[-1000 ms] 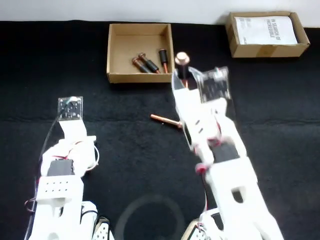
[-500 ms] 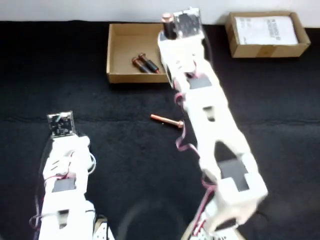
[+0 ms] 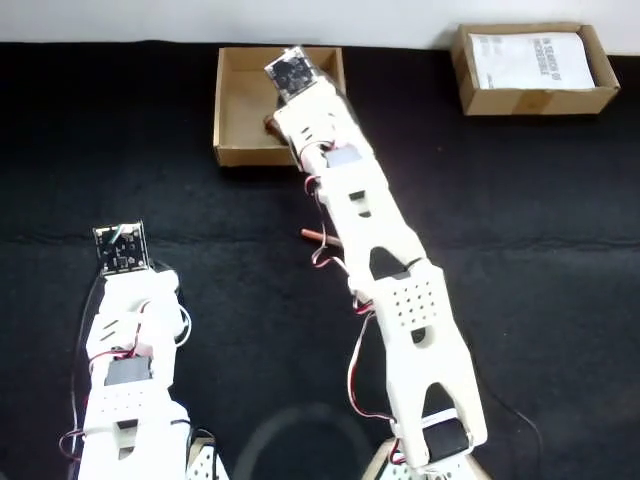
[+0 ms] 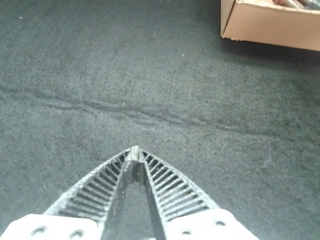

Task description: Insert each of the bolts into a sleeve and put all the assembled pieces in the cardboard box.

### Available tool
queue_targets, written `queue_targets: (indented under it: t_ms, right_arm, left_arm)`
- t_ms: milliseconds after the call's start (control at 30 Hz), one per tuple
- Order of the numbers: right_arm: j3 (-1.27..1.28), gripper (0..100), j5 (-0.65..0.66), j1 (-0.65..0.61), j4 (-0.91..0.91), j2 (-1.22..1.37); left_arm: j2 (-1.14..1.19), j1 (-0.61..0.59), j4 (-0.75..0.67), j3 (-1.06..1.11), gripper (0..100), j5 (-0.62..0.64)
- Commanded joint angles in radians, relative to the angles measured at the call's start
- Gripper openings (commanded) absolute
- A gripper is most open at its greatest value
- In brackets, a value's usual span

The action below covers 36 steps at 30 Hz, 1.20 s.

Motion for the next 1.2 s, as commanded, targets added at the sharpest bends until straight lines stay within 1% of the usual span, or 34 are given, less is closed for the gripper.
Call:
queue_targets:
  t_ms: [0,100,233,300,367,500,600,700,767,833,933,1033,1167]
  right_arm:
    - [-0.145,12.2,-0.08,-0.028,0.162,-0.022]
    - [-0.177,14.6,-0.164,-0.027,0.197,-0.018]
    - [-0.194,14.6,-0.176,-0.021,0.274,-0.03]
    - [-0.263,14.6,-0.181,-0.019,0.351,-0.028]
    - [-0.348,14.6,-0.25,-0.019,0.453,-0.028]
    - [-0.572,14.6,-0.439,-0.035,0.69,-0.027]
    - [-0.743,14.6,-0.528,-0.074,0.881,-0.027]
    - [-0.903,14.6,-0.614,-0.125,1.066,-0.024]
    - [-0.969,14.6,-0.664,-0.154,1.161,-0.027]
    - [-0.964,14.6,-0.713,-0.174,1.225,-0.028]
    - [-0.961,14.6,-0.787,-0.197,1.323,-0.019]
    - [-0.955,14.6,-0.81,-0.237,1.385,-0.016]
    - [-0.955,14.6,-0.813,-0.323,1.391,0.015]
  left_arm:
    - [-0.013,-0.016,-0.018,0.013,2,-0.008]
    - [-0.008,-0.016,-0.018,0.013,2,-0.006]
    - [-0.008,-0.016,-0.018,0.013,2,-0.006]
    - [-0.008,-0.016,-0.018,0.013,2,-0.006]
    - [-0.008,-0.016,-0.018,0.013,2,-0.006]
    - [-0.008,-0.021,-0.018,0.013,2,-0.006]
    - [-0.013,-0.027,-0.018,0.013,2,-0.009]
    - [-0.015,-0.07,-0.021,0.013,2,-0.011]
    - [-0.015,-0.124,-0.023,0.012,2,-0.011]
    - [-0.015,-0.199,-0.029,0.004,2,-0.009]
    - [-0.015,-0.355,-0.092,0.008,2,-0.011]
    - [-0.015,-0.515,-0.124,0.013,2,-0.011]
    - [-0.015,-0.704,-0.124,0.013,2,-0.012]
